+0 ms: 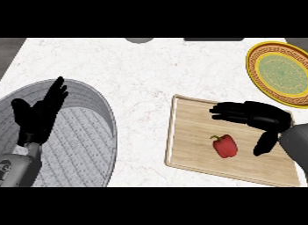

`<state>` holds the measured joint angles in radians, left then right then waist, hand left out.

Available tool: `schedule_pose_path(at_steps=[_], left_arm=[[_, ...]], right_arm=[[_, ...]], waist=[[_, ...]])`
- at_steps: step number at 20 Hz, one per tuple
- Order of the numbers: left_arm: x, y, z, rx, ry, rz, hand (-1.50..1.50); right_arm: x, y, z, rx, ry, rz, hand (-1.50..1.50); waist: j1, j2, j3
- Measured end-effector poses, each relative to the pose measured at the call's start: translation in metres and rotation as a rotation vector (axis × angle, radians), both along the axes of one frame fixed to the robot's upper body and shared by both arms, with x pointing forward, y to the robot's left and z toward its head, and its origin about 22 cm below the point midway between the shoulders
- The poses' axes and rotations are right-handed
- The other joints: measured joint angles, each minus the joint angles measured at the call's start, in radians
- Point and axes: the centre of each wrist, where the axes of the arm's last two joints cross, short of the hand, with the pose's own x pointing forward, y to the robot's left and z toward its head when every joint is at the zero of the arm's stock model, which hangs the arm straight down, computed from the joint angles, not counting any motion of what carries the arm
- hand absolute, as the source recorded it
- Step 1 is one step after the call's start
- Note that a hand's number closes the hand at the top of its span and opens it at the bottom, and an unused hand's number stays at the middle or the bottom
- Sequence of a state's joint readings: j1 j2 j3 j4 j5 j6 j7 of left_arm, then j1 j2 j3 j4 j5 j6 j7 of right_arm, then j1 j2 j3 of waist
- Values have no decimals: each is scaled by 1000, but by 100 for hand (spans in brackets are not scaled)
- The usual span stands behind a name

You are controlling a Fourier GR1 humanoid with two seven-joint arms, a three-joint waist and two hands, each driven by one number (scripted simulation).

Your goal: Pick the bell pepper from the tray and place it in the plate

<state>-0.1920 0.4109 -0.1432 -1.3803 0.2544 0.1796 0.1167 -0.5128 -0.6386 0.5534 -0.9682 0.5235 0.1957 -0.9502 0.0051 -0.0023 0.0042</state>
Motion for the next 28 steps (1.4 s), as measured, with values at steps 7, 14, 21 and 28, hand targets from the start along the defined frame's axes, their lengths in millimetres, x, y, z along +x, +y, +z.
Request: schedule_pose_path(at_steps=[7, 14, 21, 28], left_arm=[[0, -1, -3, 1, -3, 1, 0], [-4, -6, 3, 5, 8, 8, 0], [-4, 3, -1, 2, 13, 12, 0], [-3, 5, -2, 3, 12, 5, 0]], right_arm=[[1, 26, -3, -36, -4, 13, -150], [-5, 36, -19, -69, -23, 13, -150], [-3, 54, -20, -165, -52, 86, 150], [-9, 57, -23, -166, -80, 162, 150]], waist=[[-2, -1, 2], [-1, -2, 0], [-1, -6, -4], [-1, -11, -10]])
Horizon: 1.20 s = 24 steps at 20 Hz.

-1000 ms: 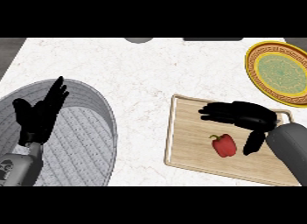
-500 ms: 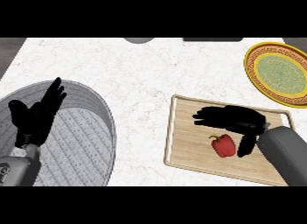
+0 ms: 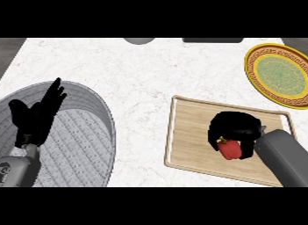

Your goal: Pick the bell pepper from the tray and place it in the plate

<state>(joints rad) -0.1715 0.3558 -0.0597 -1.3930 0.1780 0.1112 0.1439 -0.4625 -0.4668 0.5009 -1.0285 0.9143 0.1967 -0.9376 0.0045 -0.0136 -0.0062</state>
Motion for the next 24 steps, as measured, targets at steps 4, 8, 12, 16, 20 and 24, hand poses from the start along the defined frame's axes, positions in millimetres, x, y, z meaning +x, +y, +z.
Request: schedule_pose_path(at_steps=[4, 8, 12, 16, 20, 24], left_arm=[[-1, -1, 0, 4, -2, -1, 0], [-2, 3, -1, -4, -4, 4, 0], [-3, 3, 0, -9, -7, 9, 0], [-4, 0, 1, -11, -1, 14, 0], [-3, -1, 2, -16, 4, 18, 0], [-4, -2, 0, -13, -4, 20, 0]], right_arm=[[-3, 2, -2, 23, -6, 2, 150], [-2, -3, 2, 87, -35, -105, 150], [8, -13, 1, 78, -22, -438, 150], [18, -5, 8, 142, -102, -733, 150], [31, 0, 37, 293, -286, -937, 150], [36, -4, 66, 406, -460, -1105, 150]], waist=[[-1, -2, -3], [-6, 0, -1], [-10, 5, 0], [-12, 7, 4], [-16, 7, 6], [-19, 6, 7]])
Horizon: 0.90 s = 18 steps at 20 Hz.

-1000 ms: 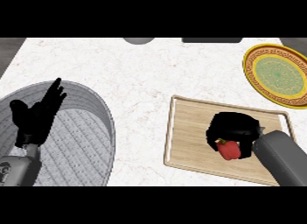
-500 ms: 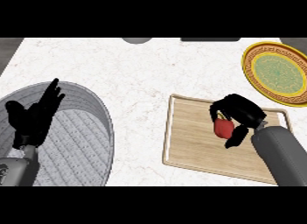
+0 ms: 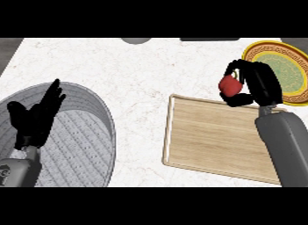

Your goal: Pick the bell pepper from the tray and place it in the plate

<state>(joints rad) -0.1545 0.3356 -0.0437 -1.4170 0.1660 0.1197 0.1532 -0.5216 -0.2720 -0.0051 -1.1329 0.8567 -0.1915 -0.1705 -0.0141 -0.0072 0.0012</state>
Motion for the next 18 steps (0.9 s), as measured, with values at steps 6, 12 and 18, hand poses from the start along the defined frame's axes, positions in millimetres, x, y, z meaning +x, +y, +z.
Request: schedule_pose_path(at_steps=[6, 12, 18], left_arm=[[2, -5, 2, 7, 2, -14, 0], [2, -4, 0, 6, -26, -26, 0], [8, -7, 2, 4, -15, -37, 0]], right_arm=[[7, -23, 27, 120, -71, -192, 150], [17, -80, 31, 209, -64, -318, 150], [23, -136, 32, 221, -50, -412, 150]], waist=[[11, 4, 2], [22, 7, 4], [34, 12, 6]])
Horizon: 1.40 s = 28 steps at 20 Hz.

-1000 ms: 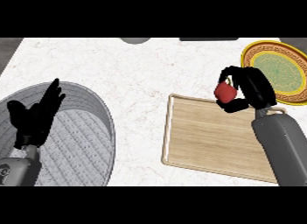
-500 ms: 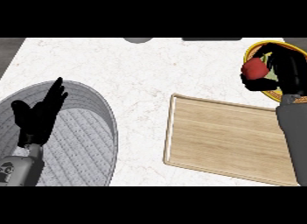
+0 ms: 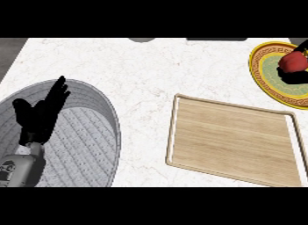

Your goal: Pick the bell pepper from the tray and place it in the plate

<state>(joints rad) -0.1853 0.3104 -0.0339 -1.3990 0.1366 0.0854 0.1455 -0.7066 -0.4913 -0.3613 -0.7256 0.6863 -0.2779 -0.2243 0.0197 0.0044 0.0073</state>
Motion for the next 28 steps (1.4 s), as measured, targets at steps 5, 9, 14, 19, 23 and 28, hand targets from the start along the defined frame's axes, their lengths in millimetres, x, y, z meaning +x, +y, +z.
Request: schedule_pose_path(at_steps=[5, 9, 14, 19, 23, 28], left_arm=[[3, -5, 3, 0, -2, -15, 0], [5, -8, 6, -1, -6, -24, 0], [7, -11, 7, -2, -11, -36, 0], [7, -13, 7, -3, -11, -37, 0], [5, -8, 2, -2, -15, -26, 0], [3, -7, 1, 0, -8, -20, 0]], right_arm=[[-5, -35, -9, -37, 55, -42, 150], [-16, -59, -15, -31, 168, -32, 150], [-25, -74, -20, 57, 268, 26, -150], [-24, -77, -16, 65, 186, 105, -150], [-23, -78, -11, 131, 18, 209, -150], [-16, -79, 7, 298, -116, 309, -150]], waist=[[15, 6, 0], [27, 13, 0], [37, 19, 1], [38, 19, 2], [26, 13, 4], [18, 7, 2]])
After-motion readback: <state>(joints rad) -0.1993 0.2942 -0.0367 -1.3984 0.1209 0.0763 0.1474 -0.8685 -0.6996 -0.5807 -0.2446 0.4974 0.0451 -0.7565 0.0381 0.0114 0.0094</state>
